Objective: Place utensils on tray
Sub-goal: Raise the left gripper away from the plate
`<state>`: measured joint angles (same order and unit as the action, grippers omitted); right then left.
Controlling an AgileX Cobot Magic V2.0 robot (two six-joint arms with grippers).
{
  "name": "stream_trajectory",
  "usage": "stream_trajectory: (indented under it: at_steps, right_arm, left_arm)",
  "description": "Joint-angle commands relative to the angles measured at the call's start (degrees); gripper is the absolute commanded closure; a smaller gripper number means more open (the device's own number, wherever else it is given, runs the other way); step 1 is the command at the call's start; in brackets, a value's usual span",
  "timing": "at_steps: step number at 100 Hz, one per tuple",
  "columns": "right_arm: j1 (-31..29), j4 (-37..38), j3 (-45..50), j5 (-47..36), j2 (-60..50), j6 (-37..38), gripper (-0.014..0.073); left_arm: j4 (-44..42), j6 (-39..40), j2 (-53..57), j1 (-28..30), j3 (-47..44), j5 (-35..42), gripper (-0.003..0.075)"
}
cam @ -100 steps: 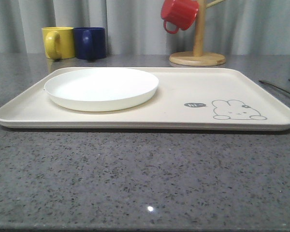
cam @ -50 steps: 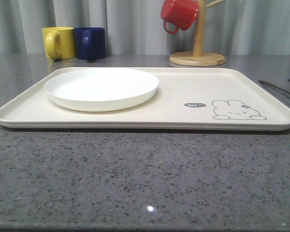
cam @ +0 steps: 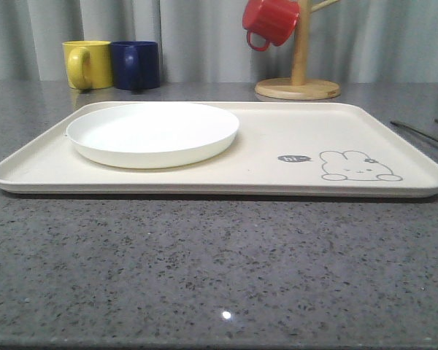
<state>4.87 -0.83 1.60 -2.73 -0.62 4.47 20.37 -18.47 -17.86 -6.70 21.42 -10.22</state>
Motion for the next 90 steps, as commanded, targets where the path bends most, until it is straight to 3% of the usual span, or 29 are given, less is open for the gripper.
stream_trajectory:
  at_steps: [1,24,37,52,71,90]
  right_arm:
    - [-0.26,-0.01,-1.04,-4.59,-1.26,-0.55,0.0662]
    - [-0.26,-0.01,-1.44,-11.40,-1.26,-0.55,0.0662]
    - [-0.26,-0.18,-5.52,-7.57,-0.66,-0.55,0.0662]
    - [-0.26,-0.54,-16.04,8.76,3.60,-0.55,0.0662]
    - [-0.26,-0.54,-31.53,29.14,16.73,-0.55,0.0662]
    - [-0.26,-0.54,-43.19,40.12,30.41,-0.55,0.0662]
  left_arm:
    - [0.30,-0.11,-0.35,0.06,1.51,4.87,0.0738]
    - [0.30,-0.11,-0.35,0.06,1.51,4.87,0.0738]
    - [0.30,-0.11,-0.35,0.06,1.51,4.87,0.0738]
    - [0.30,-0.11,-0.35,0.06,1.51,4.87,0.0738]
    - [0.30,-0.11,-0.35,0.06,1.51,4.87,0.0738]
    - [0.30,-0.11,-0.35,0.06,1.51,4.87,0.0738]
